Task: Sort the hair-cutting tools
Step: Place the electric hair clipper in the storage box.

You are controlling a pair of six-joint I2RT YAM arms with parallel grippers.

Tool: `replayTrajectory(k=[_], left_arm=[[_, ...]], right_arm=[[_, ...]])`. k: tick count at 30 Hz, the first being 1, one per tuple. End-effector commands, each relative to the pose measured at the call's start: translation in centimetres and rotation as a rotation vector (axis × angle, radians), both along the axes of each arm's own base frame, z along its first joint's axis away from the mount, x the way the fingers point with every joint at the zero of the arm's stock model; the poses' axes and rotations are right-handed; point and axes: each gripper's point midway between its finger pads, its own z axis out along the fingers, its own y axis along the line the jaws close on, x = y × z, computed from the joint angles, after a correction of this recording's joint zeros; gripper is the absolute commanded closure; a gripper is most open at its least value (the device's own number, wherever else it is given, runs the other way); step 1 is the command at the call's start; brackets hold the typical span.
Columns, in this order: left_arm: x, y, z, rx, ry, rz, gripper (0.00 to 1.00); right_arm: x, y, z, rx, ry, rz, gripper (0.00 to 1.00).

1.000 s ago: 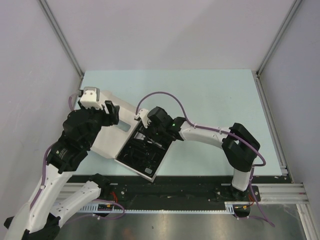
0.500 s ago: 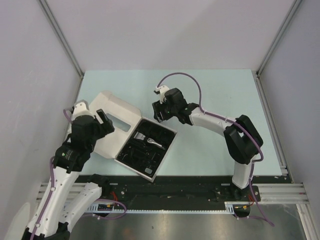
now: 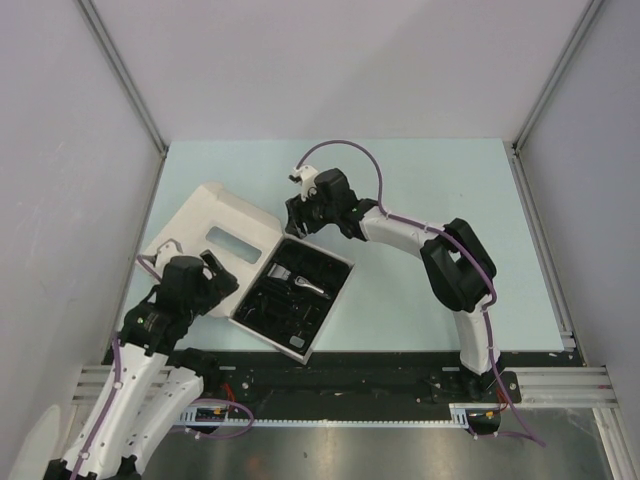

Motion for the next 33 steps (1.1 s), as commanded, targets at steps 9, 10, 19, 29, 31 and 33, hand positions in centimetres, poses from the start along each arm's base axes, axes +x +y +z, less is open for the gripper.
replayTrajectory(k=[9, 10, 19, 29, 31, 33], left_arm=[[-1.0, 2.4, -1.0, 0.036, 0.132, 0.226, 0.0], [-1.1, 3.2, -0.5, 0.072, 0.123, 0.251, 0.0], [-1.8, 5.9, 2.0, 0.177, 0.101, 0.341, 0.0], [-2.2, 5.9, -0.3, 0.139, 0.126, 0.421, 0.07], [-1.9, 5.8, -0.8, 0.136, 0.129, 0.426, 0.12], [-1.8, 5.4, -1.7, 0.136, 0.158, 0.412, 0.15]], right_arm=[[-0.1, 0.4, 2.7, 0.078, -0.004, 0.012, 0.39], [-0.3, 0.4, 2.6, 0.078, 0.0, 0.012, 0.39], [-1.1, 0.0, 2.1, 0.068, 0.054, -0.009, 0.4], [-1.1, -1.2, 2.0, 0.045, 0.057, -0.03, 0.41], [-0.9, -1.6, 2.1, 0.042, 0.056, -0.038, 0.41], [-1.0, -1.7, 2.5, 0.045, 0.054, -0.042, 0.41]])
